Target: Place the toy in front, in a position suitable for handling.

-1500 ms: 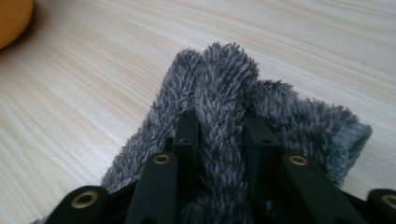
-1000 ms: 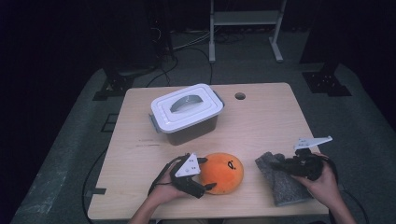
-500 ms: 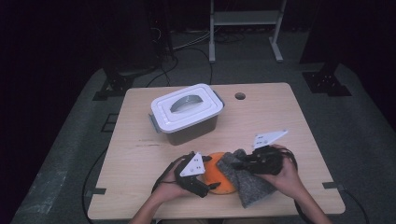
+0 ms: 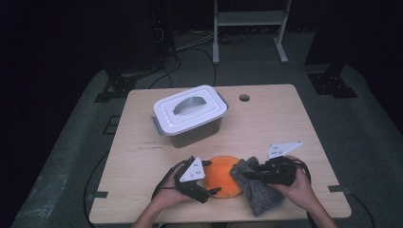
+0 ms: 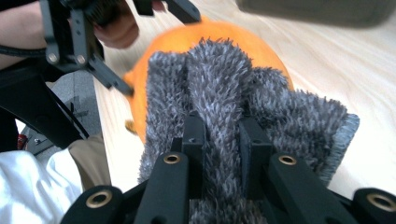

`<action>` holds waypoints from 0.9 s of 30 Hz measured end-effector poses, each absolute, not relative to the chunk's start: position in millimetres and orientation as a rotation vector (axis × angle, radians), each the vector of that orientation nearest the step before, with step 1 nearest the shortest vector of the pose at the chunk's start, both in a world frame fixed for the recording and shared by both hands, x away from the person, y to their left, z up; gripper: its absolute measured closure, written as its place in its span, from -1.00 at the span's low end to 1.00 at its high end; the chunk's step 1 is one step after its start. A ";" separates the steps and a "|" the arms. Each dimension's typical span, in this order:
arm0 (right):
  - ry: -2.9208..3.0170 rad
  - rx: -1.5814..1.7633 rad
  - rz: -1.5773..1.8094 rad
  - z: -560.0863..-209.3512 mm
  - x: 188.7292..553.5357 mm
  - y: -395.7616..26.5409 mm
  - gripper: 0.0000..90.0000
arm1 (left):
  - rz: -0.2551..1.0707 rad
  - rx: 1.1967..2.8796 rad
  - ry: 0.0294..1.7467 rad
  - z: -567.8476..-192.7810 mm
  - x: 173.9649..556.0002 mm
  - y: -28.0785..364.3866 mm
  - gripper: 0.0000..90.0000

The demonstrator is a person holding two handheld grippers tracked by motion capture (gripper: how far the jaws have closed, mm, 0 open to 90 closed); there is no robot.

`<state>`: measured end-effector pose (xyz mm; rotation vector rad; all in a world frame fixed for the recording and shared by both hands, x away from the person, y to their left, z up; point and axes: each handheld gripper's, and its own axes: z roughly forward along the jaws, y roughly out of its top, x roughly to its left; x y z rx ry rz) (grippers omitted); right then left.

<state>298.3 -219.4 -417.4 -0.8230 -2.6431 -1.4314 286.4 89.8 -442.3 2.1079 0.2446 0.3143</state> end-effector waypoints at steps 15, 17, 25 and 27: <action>-2.683 -0.679 -1.472 -397.0 287.0 -191.9 0.66 | 0.339 2.116 0.254 -438.7 284.3 84.3 -0.71; -2.730 -0.655 -1.435 -401.9 285.0 -184.8 0.65 | 0.332 2.113 0.262 -439.2 285.4 85.5 -0.70; -2.729 -0.720 -1.430 -412.0 290.2 -203.5 0.65 | 0.251 2.061 0.363 -442.3 296.0 94.0 -0.70; -2.737 -0.762 -1.399 -415.2 292.2 -213.7 0.65 | 0.260 2.059 0.369 -441.9 295.7 93.7 -0.70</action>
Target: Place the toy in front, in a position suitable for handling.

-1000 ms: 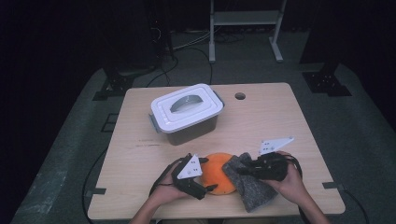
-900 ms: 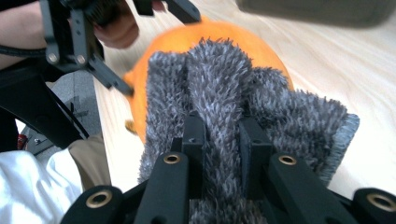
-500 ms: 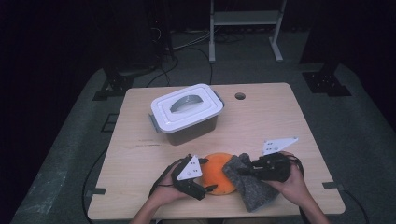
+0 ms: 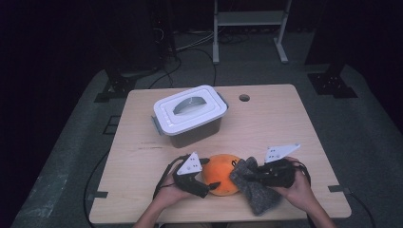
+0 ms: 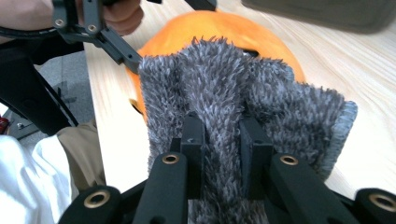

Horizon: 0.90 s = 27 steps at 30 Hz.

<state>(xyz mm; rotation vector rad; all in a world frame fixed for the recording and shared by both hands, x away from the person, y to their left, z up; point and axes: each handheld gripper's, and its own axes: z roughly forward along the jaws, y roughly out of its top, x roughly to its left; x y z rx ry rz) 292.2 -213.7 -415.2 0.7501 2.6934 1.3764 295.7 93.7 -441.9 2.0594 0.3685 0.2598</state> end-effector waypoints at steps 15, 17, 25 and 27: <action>2.724 0.668 1.410 -411.4 290.3 -196.6 0.65 | 0.264 2.053 0.451 -440.6 298.8 91.5 -0.73; 2.720 0.710 1.396 -413.7 291.3 -207.6 0.65 | 0.254 2.052 0.438 -441.2 299.1 92.0 -0.73; 2.624 0.780 1.503 -401.1 304.9 -210.9 0.64 | 0.306 2.099 0.280 -440.4 288.7 84.9 -0.73; 2.631 0.791 1.495 -402.5 309.5 -207.0 0.64 | 0.308 2.106 0.273 -440.1 288.2 84.4 -0.75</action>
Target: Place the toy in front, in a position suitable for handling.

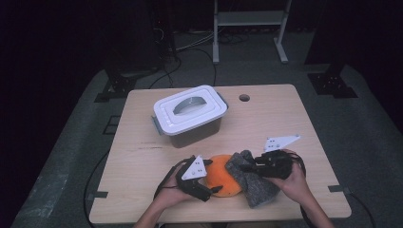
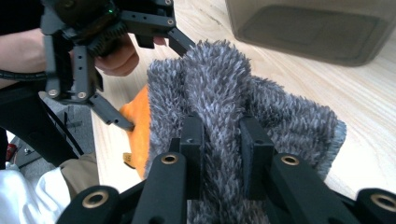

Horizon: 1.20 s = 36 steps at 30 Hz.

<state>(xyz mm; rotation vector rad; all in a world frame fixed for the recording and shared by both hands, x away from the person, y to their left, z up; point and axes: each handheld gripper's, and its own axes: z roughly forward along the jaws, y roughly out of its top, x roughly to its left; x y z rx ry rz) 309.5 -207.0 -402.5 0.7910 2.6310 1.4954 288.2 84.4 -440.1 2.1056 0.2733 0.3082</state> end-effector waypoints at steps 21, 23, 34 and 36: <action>2.691 0.756 1.520 -395.9 305.1 -204.3 0.65 | 0.278 2.089 0.262 -437.0 288.4 79.0 -0.63; 2.673 0.757 1.515 -394.6 309.1 -200.2 0.65 | 0.297 2.099 0.231 -436.3 286.0 78.0 -0.63; 2.748 0.812 1.517 -408.6 308.9 -208.9 0.64 | 0.324 2.100 0.201 -437.7 280.7 80.5 -0.64; 2.749 0.823 1.508 -410.1 307.7 -213.2 0.64 | 0.318 2.097 0.203 -437.6 281.6 79.5 -0.67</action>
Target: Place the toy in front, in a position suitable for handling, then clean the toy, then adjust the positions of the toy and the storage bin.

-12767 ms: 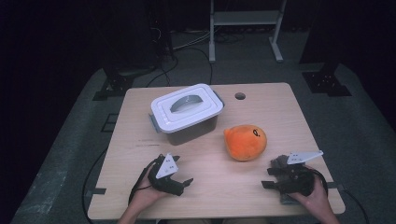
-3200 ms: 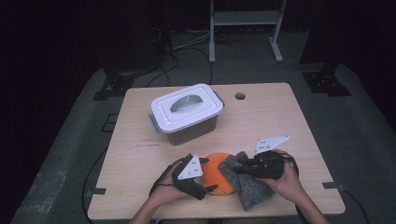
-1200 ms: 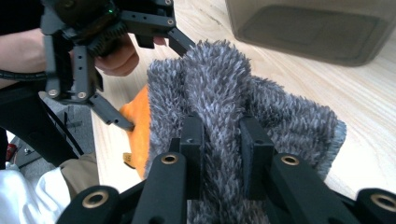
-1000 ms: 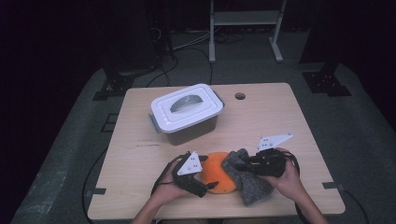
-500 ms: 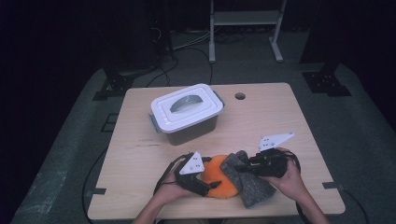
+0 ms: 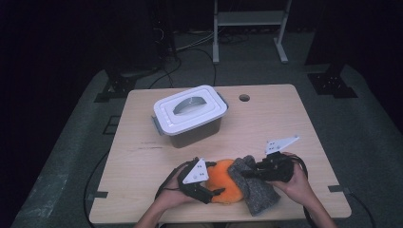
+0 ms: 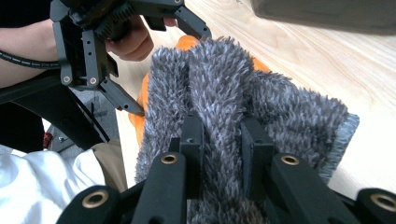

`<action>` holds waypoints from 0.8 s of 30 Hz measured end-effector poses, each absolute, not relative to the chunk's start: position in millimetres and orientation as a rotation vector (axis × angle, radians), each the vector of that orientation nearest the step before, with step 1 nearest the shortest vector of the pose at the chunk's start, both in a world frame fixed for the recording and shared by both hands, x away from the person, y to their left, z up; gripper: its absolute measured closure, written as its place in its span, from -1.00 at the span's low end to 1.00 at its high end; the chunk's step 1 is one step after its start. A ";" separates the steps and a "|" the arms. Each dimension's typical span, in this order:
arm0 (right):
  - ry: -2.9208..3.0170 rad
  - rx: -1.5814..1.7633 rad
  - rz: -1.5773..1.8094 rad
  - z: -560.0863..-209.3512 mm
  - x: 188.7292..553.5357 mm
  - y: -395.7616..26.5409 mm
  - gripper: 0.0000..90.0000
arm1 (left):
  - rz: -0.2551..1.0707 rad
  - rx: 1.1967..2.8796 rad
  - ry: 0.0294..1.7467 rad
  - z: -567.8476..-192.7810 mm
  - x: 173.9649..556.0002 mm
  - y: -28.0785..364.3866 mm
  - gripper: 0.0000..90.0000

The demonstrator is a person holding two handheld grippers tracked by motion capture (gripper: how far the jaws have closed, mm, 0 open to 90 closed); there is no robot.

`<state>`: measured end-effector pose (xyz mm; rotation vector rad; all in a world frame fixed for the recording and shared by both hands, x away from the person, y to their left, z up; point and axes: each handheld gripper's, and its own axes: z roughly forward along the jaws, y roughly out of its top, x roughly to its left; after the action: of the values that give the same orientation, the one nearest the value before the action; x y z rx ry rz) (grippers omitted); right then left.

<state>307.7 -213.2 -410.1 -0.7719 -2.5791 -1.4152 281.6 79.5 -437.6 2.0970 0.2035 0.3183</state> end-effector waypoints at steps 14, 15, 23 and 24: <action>-2.649 -0.722 -1.449 -391.2 308.0 -187.8 0.67 | 0.327 2.094 0.178 -439.2 278.1 77.9 -0.71; -2.649 -0.722 -1.449 -391.2 308.0 -187.8 0.67 | 0.329 2.095 0.177 -439.4 277.7 78.0 -0.71; -2.640 -0.729 -1.407 -393.8 308.5 -191.4 0.68 | 0.361 2.116 0.131 -438.0 273.4 74.5 -0.76; -2.651 -0.724 -1.409 -391.9 309.1 -189.6 0.68 | 0.362 2.115 0.131 -438.4 273.1 74.6 -0.76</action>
<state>309.1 -189.6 -391.9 -0.7239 -2.6512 -1.4086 273.1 74.6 -438.4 2.1153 0.1308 0.3625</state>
